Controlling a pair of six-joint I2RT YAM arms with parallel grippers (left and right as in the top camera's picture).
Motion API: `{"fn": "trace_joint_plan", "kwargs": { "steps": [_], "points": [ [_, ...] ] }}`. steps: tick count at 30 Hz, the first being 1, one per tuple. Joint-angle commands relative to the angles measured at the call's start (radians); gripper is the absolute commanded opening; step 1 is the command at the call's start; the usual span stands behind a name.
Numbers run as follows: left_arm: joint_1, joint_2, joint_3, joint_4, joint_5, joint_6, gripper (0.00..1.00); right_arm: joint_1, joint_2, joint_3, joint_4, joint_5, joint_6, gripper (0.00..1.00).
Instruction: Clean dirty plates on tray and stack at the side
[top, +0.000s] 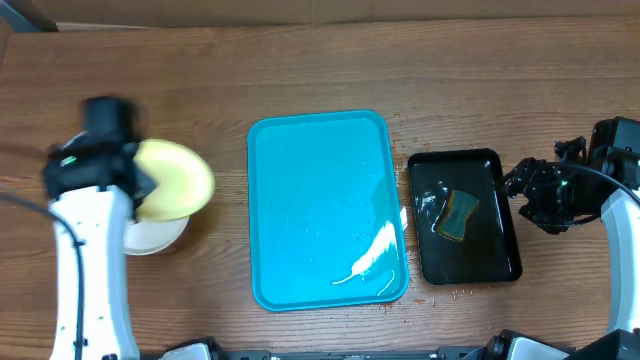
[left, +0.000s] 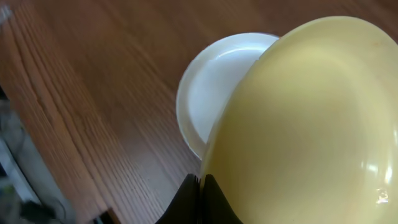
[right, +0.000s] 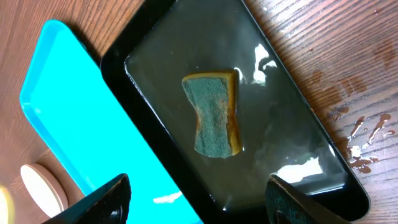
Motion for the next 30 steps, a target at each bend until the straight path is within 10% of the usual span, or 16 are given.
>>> {"fn": "trace_joint_plan", "kwargs": {
  "steps": [1, 9, 14, 30],
  "points": [
    [0.169, -0.005, -0.109, 0.076, 0.166, 0.058, 0.04, -0.003, -0.010, 0.018, 0.003, 0.002, -0.007, 0.71],
    [0.364, 0.007, -0.312, 0.341, 0.275, 0.166, 0.06, -0.003, -0.010, 0.018, 0.008, 0.002, -0.007, 0.71],
    [0.367, 0.020, -0.325, 0.406, 0.314, 0.200, 0.49, -0.003, -0.010, 0.018, 0.008, 0.002, -0.007, 0.71],
    [0.058, -0.142, 0.103, 0.113, 0.850, 0.618, 0.64, 0.003, -0.034, 0.018, -0.013, -0.063, -0.155, 0.71]
  ]
}}
